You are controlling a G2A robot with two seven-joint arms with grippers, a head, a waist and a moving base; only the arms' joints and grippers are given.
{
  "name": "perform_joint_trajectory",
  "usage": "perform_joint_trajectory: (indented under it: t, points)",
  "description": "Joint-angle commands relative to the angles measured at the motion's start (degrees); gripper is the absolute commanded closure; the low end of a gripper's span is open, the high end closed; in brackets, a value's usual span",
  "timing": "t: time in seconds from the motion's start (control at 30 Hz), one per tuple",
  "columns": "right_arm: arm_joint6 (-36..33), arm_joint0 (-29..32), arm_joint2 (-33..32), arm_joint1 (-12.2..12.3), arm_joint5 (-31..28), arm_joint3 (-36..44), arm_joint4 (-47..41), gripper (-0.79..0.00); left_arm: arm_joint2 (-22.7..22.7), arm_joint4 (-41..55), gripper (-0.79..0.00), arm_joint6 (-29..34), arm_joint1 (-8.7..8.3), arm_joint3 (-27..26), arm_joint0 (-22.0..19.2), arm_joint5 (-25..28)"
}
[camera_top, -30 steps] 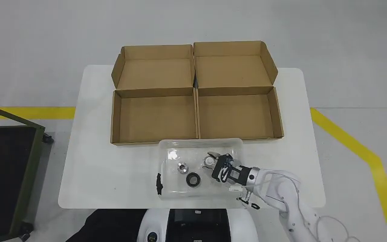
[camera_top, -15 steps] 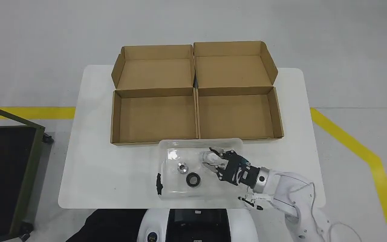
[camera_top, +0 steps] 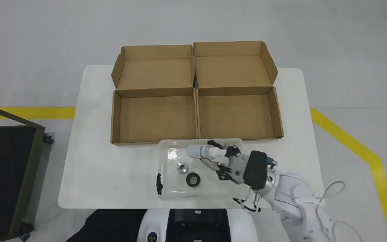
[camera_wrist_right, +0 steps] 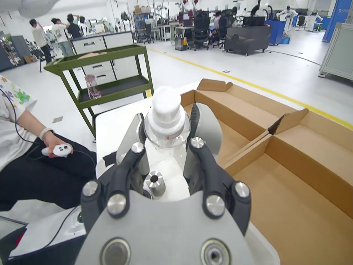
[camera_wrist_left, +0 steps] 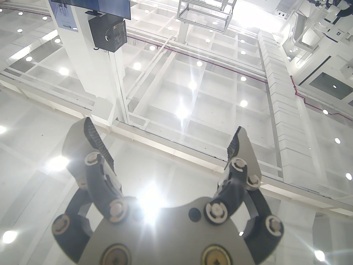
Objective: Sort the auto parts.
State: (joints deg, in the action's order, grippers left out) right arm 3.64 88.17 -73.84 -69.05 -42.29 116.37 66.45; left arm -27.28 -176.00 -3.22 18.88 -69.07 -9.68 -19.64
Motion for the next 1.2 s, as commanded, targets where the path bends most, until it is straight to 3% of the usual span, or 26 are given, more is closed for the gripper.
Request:
perform_joint_trajectory:
  t: [0.0,0.3,0.73,1.17]
  points:
    - [0.4,-0.9,0.2,-0.1,0.2,-0.3,-2.5,0.000,0.0,0.0,-0.785,0.0,0.00,0.0,0.0,0.0]
    - [2.9,-4.7,-0.5,-0.3,2.5,-1.3,-10.2,0.000,0.0,0.0,-0.785,0.0,0.00,0.0,0.0,0.0]
    - [4.7,-7.1,-1.8,-0.4,0.8,-4.0,-23.1,0.000,0.0,0.0,-0.785,0.0,0.00,0.0,0.0,0.0]
    - [6.9,-7.1,-2.5,-0.6,1.9,-3.4,-23.9,0.000,0.0,0.0,-0.785,0.0,0.00,0.0,0.0,0.0]
